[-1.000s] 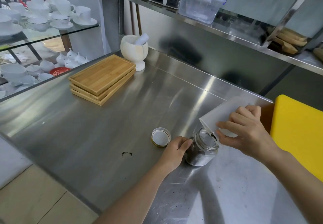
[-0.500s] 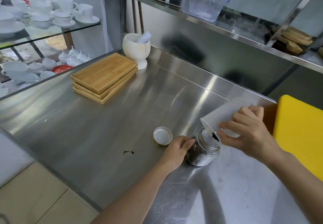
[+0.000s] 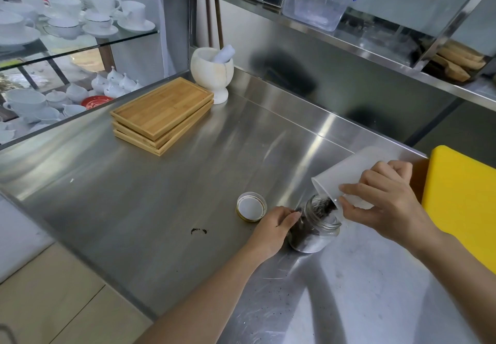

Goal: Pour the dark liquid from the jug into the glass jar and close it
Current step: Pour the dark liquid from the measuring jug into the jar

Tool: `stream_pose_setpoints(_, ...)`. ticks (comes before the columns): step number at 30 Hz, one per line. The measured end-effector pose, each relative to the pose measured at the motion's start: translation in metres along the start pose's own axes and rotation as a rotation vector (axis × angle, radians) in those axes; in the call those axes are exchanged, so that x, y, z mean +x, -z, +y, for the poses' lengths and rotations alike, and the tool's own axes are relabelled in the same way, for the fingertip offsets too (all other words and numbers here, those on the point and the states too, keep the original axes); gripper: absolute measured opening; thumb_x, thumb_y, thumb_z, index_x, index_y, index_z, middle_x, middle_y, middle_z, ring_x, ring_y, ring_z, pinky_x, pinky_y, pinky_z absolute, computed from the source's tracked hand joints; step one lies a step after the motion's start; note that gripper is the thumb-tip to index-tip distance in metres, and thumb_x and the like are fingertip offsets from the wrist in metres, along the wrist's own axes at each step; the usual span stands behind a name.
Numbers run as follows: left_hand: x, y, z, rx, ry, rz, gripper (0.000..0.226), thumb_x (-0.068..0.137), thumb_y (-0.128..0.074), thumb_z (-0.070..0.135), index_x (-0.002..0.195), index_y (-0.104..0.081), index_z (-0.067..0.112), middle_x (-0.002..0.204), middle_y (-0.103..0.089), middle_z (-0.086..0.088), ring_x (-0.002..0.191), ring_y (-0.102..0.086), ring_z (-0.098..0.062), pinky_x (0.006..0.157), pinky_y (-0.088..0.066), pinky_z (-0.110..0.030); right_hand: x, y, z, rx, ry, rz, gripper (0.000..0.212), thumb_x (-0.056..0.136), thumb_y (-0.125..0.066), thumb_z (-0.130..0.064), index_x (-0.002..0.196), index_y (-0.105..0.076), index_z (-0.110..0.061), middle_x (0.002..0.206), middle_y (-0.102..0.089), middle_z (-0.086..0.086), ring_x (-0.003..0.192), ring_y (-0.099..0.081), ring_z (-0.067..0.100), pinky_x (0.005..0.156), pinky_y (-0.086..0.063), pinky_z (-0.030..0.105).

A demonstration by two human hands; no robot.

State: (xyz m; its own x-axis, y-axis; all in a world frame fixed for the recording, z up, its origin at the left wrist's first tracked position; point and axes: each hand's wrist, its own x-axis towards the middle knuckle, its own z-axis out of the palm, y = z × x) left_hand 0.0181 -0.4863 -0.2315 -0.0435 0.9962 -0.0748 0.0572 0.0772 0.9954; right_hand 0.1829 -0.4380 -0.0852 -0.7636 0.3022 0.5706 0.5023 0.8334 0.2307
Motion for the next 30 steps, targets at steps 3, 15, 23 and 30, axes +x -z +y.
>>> stream_pose_setpoints(3,0.0,0.0,0.001,0.005,0.005,0.002,0.02,0.091,-0.049,0.032,0.072,-0.051,0.026,0.072,-0.051,0.009,0.068,-0.047,-0.003,0.069,-0.036,-0.021,0.0,-0.001,-0.002,-0.023,0.053,-0.008,0.031,0.083,-0.055,-0.026,0.071,-0.072,-0.003,0.058,-0.056,0.013,0.071,-0.036,0.02,0.071,-0.026,0.036)
stream_pose_setpoints(15,0.0,-0.002,-0.002,-0.008,0.017,0.012,0.022,0.09,-0.05,0.034,0.068,-0.049,0.033,0.072,-0.051,0.008,0.07,-0.048,-0.008,0.073,-0.037,-0.027,-0.006,0.002,-0.004,-0.121,0.258,-0.016,0.011,0.085,-0.054,-0.017,0.09,-0.057,-0.007,0.07,-0.056,0.014,0.075,-0.038,0.023,0.073,-0.031,0.041)
stream_pose_setpoints(23,0.001,-0.001,-0.001,0.004,0.026,0.002,0.023,0.09,-0.049,0.035,0.068,-0.048,0.033,0.071,-0.049,0.008,0.068,-0.047,-0.007,0.07,-0.036,-0.024,-0.007,0.002,-0.005,-0.106,0.26,-0.016,0.014,0.083,-0.055,-0.019,0.094,-0.053,-0.01,0.087,-0.04,0.006,0.078,-0.038,0.022,0.08,-0.028,0.039)
stream_pose_setpoints(30,0.002,-0.002,-0.004,0.011,0.044,0.003,0.021,0.089,-0.05,0.037,0.069,-0.05,0.032,0.072,-0.051,0.008,0.068,-0.047,-0.007,0.071,-0.037,-0.025,-0.011,0.002,-0.004,-0.106,0.253,0.001,0.015,0.084,-0.056,-0.02,0.095,-0.053,-0.011,0.088,-0.036,0.005,0.078,-0.038,0.022,0.083,-0.026,0.037)
